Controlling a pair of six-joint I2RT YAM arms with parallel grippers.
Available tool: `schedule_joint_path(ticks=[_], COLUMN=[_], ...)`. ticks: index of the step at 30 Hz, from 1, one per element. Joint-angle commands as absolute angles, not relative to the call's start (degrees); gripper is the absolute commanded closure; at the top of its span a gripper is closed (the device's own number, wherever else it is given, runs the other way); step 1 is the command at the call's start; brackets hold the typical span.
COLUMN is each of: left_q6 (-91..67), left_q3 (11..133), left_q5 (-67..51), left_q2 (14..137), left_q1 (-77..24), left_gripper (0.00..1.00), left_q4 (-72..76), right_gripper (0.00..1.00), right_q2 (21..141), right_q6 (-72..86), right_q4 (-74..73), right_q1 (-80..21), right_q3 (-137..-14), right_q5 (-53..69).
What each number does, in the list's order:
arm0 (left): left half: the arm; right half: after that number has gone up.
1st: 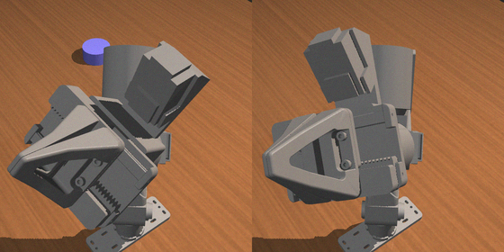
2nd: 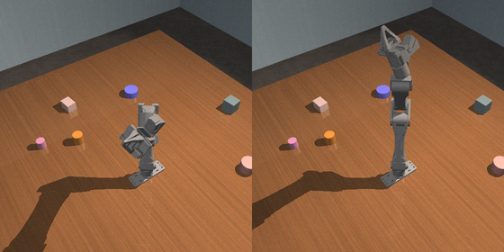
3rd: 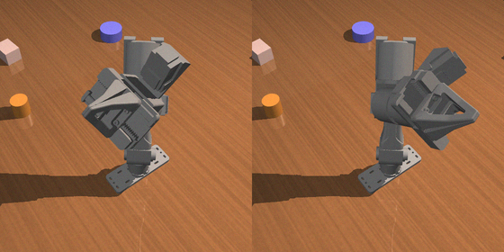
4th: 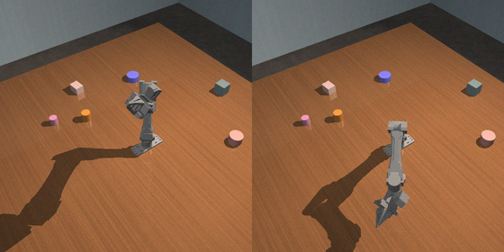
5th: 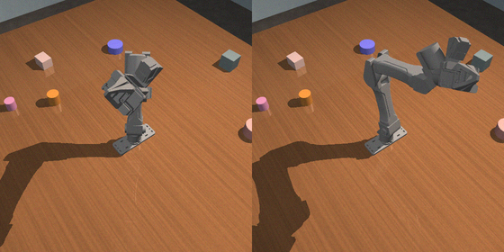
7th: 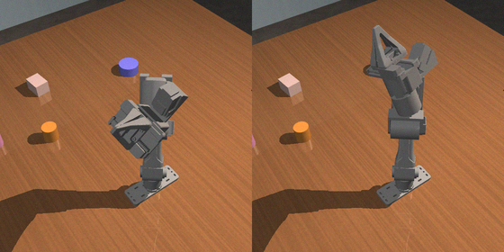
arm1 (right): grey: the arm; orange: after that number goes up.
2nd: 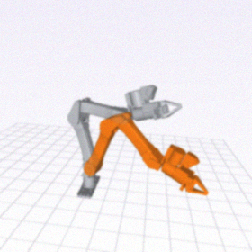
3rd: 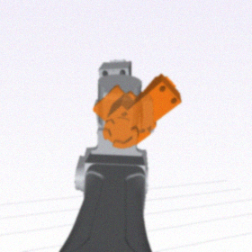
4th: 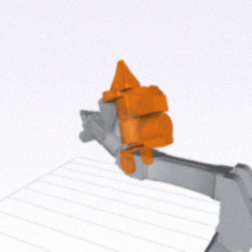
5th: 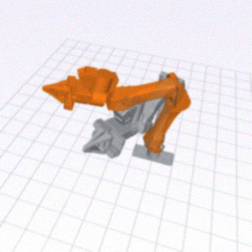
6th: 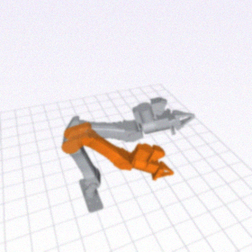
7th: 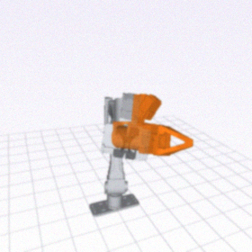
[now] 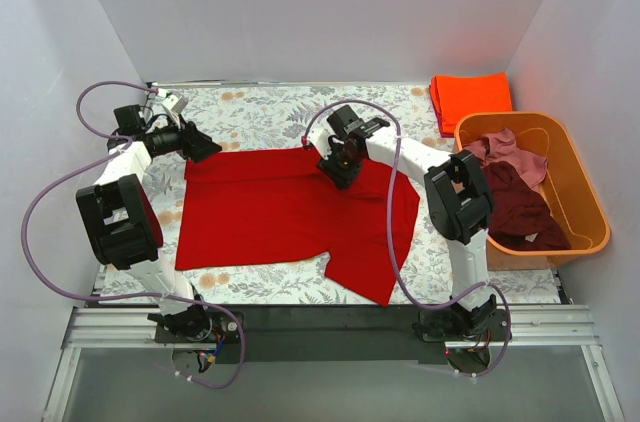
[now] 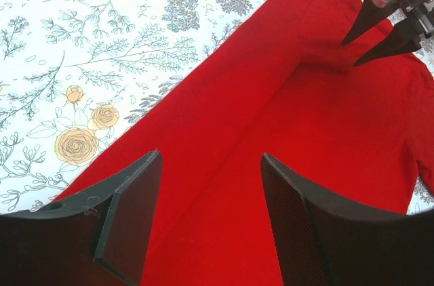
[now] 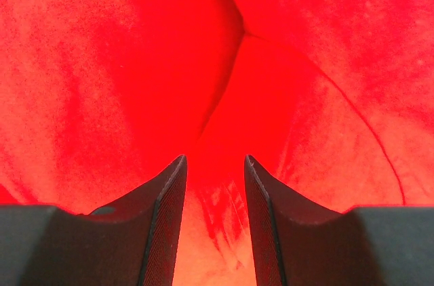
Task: Fold and stack the t-shirts
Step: Fold the tshirt
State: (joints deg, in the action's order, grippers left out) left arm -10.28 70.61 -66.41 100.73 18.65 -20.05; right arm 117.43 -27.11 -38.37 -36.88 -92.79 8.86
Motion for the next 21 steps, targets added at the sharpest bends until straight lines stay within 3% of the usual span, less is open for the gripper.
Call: schedule_joint_path(ticks=[1,8,13,21], left_q6=[-9.41,-8.17,-8.09,-8.26], left_q3=[70.49,70.58,71.02,72.07], left_q5=[-67.06,-66.80,-66.97,-67.94], left_q2=[96.77,96.68,97.03,98.26], left_q1=[18.72,18.72,18.72,18.72], left_gripper=[0.41,0.41,0.41,0.41], left_q4=[-19.34,-19.77,-19.86,-20.04], right_gripper=[0.55,0.59,0.84,0.91], right_q2=[119.87,121.90,120.68,121.36], right_q6=[-26.54,-26.81,-26.89,-29.96], right_q4=[-39.90,-39.90,-40.34,-43.41], right_q1=[-37.18,-37.27,-37.09,-32.62], right_q3=[-94.83,-95.10,-96.06,-102.56], right_q5=[9.58,8.35,8.87,10.72])
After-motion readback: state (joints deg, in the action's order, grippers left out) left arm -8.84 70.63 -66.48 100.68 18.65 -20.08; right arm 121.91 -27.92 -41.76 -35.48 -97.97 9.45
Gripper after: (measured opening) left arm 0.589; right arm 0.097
